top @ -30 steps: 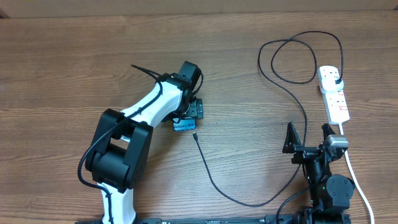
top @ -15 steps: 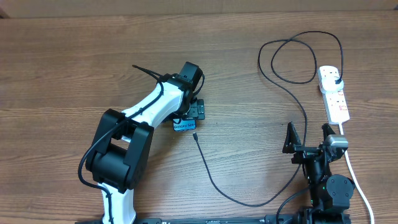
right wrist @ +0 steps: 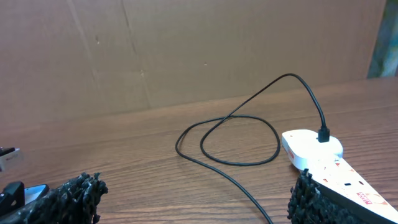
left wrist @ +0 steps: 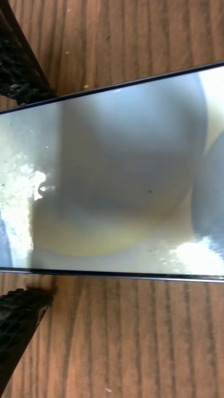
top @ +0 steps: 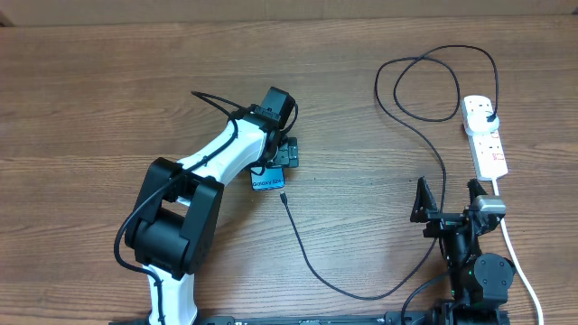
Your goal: Plug charger to phone and switch on socket
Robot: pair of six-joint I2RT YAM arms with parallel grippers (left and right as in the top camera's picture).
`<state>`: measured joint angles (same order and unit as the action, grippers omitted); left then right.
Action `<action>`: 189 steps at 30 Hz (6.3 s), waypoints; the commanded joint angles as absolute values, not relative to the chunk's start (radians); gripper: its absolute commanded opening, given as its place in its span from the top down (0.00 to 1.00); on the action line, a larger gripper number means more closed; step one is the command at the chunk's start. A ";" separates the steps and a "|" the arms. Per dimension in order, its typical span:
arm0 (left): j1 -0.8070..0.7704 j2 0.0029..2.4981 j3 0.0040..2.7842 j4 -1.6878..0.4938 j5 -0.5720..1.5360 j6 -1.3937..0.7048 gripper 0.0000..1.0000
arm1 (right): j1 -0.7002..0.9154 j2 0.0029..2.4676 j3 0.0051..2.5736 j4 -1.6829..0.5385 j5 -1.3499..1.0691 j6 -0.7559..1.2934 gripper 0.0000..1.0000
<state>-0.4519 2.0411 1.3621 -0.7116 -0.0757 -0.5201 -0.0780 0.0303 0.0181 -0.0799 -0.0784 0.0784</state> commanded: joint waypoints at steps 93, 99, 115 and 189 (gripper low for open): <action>-0.465 2.106 1.328 -0.702 -0.010 -0.539 0.01 | -0.081 0.033 0.008 -0.077 -0.076 0.081 0.00; -0.465 2.106 1.328 -0.706 -0.010 -0.539 0.01 | -0.081 0.033 0.008 -0.077 -0.077 0.081 0.00; -0.465 2.106 1.328 -0.707 -0.010 -0.539 0.00 | -0.081 0.033 0.008 -0.077 -0.076 0.081 0.00; -0.465 2.106 1.328 -0.717 -0.011 -0.538 0.00 | -0.081 0.033 0.008 -0.077 -0.076 0.081 0.00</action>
<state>-0.4633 2.0472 1.3640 -0.6945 -0.0948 -0.5201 -0.0780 0.0303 0.0181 -0.0803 -0.0788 0.0780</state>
